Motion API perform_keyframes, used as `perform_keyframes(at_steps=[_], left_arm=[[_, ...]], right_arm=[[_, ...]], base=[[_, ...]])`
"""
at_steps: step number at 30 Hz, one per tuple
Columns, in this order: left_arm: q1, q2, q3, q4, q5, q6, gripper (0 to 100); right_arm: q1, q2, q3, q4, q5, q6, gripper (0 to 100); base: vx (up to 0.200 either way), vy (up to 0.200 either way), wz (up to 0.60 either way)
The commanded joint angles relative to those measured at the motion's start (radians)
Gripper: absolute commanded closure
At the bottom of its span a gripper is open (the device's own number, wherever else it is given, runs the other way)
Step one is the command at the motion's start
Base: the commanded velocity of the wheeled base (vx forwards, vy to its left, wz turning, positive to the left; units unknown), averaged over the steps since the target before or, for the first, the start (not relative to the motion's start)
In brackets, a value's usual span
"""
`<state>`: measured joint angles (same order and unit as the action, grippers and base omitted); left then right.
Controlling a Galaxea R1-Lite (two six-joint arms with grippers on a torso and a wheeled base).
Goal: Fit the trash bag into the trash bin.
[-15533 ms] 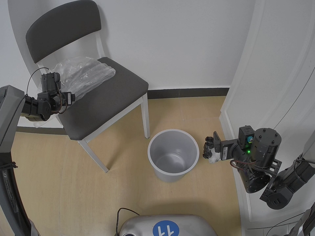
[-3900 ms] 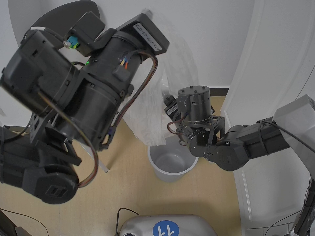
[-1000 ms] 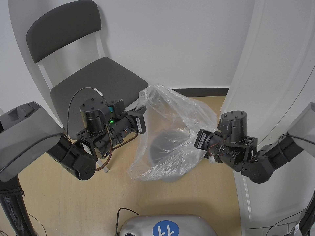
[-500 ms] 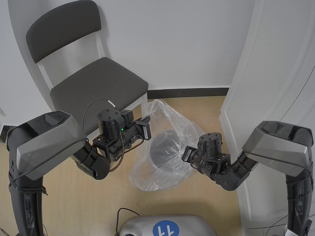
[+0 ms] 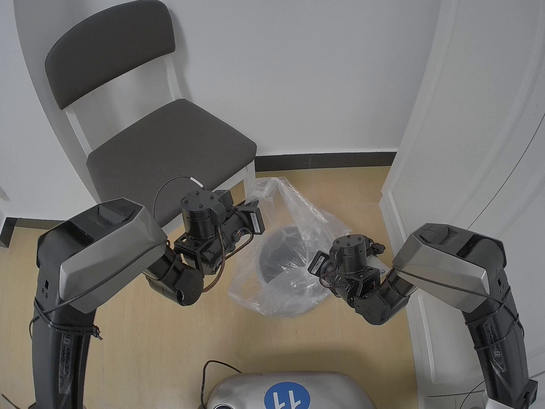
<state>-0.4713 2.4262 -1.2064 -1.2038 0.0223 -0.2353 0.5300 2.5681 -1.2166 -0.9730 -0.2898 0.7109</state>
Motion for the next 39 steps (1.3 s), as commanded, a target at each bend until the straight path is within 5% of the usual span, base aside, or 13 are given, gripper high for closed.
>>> perform_keyframes(at_steps=[1,7,26,32,39], left_arm=[[-0.012,0.060,-0.127,0.000,0.071,-0.035,100],[-0.035,0.123,-0.243,0.000,0.177,-0.038,100],[-0.150,0.278,-0.312,-0.203,0.169,-0.045,100],[-0.182,0.320,-0.394,-0.201,0.172,-0.079,100],[-0.153,0.389,-0.518,-0.134,0.171,-0.076,100]], right_arm=[[-0.022,0.069,-0.112,0.000,-0.031,0.036,100],[-0.036,0.093,-0.185,-0.003,-0.074,0.076,100],[-0.067,0.158,-0.216,-0.095,-0.075,0.078,100],[-0.130,0.138,-0.205,-0.122,-0.077,0.078,100],[-0.117,0.149,-0.187,-0.219,-0.075,0.062,100]], base=[[0.000,0.000,0.00],[0.000,0.000,0.00],[0.000,0.000,0.00],[0.000,0.000,0.00],[0.000,0.000,0.00]])
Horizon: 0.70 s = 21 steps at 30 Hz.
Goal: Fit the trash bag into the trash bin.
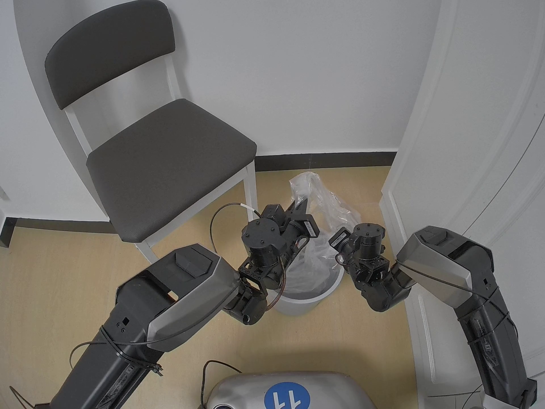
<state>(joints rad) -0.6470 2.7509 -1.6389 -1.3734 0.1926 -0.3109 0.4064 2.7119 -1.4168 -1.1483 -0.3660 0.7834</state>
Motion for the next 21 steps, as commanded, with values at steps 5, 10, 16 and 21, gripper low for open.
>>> perform_keyframes(at_steps=[5,10,16,21], left_arm=[[0.049,0.135,-0.182,0.066,0.002,0.041,100],[0.078,0.236,-0.309,0.077,-0.001,0.222,100],[0.076,0.263,-0.332,0.071,0.007,0.237,100],[0.073,0.266,-0.329,0.050,0.019,0.240,100]], right_arm=[[0.025,0.014,0.042,-0.102,0.002,-0.016,100],[0.071,0.022,0.076,-0.182,0.007,-0.069,100],[0.094,0.022,0.116,-0.243,0.012,-0.081,100],[0.091,0.049,0.107,-0.260,0.013,-0.104,100]], base=[[0.000,0.000,0.00],[0.000,0.000,0.00],[0.000,0.000,0.00],[0.000,0.000,0.00]])
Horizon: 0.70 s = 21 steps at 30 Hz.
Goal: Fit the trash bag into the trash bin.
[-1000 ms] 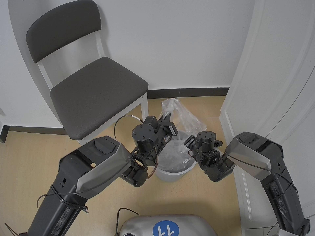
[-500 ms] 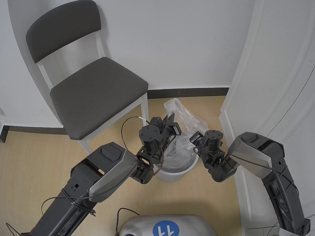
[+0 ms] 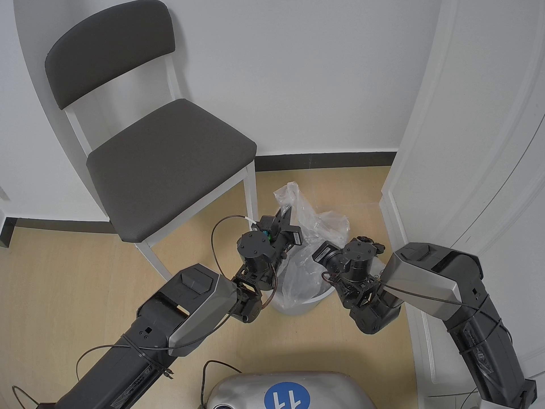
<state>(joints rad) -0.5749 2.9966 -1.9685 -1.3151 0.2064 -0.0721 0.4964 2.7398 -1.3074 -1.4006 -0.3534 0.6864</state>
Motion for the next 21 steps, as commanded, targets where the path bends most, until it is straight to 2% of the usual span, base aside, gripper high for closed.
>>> perform_keyframes(at_steps=[1,7,11,13,18,21], left_arm=[[0.001,0.019,0.003,-0.013,0.008,0.003,100],[0.036,0.010,0.030,-0.021,0.033,0.091,100],[0.069,-0.028,0.086,-0.064,0.041,0.129,100],[0.084,-0.085,0.174,-0.070,0.039,0.130,100],[0.107,-0.208,0.389,-0.065,0.027,0.130,100],[0.119,-0.242,0.461,-0.061,-0.005,0.130,100]], right_arm=[[0.001,0.023,-0.003,-0.009,0.001,-0.011,100],[-0.009,-0.011,0.011,0.002,-0.009,-0.088,100],[-0.029,-0.074,0.068,0.023,-0.010,-0.194,100],[-0.033,-0.129,0.120,0.051,-0.010,-0.246,100],[-0.055,-0.223,0.198,0.129,-0.010,-0.297,100],[-0.081,-0.244,0.220,0.173,-0.010,-0.335,100]], base=[[0.000,0.000,0.00],[0.000,0.000,0.00],[0.000,0.000,0.00],[0.000,0.000,0.00],[0.000,0.000,0.00],[0.000,0.000,0.00]])
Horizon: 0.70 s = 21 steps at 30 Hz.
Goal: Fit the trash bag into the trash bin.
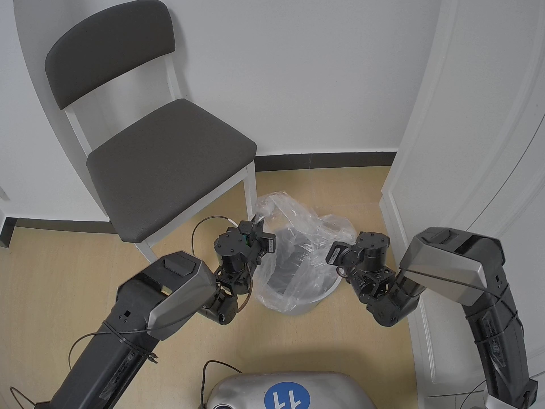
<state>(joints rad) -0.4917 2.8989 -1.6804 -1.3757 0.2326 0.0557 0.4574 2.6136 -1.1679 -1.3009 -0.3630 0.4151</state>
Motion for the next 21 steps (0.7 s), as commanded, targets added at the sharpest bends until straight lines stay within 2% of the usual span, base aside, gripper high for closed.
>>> perform_keyframes(at_steps=[1,5,14,21], left_arm=[[0.039,-0.147,0.179,0.001,-0.036,0.003,100],[0.073,-0.207,0.303,0.041,-0.075,0.006,100],[0.088,-0.239,0.375,0.044,-0.101,0.038,100],[0.078,-0.244,0.423,0.032,-0.128,0.042,100]], right_arm=[[-0.045,-0.118,0.082,0.078,-0.001,-0.068,100],[-0.063,-0.139,0.146,0.132,-0.001,-0.148,100],[-0.085,-0.165,0.258,0.137,-0.007,-0.279,100],[-0.066,-0.136,0.270,0.129,-0.007,-0.292,100]], base=[[0.000,0.000,0.00],[0.000,0.000,0.00],[0.000,0.000,0.00],[0.000,0.000,0.00]])
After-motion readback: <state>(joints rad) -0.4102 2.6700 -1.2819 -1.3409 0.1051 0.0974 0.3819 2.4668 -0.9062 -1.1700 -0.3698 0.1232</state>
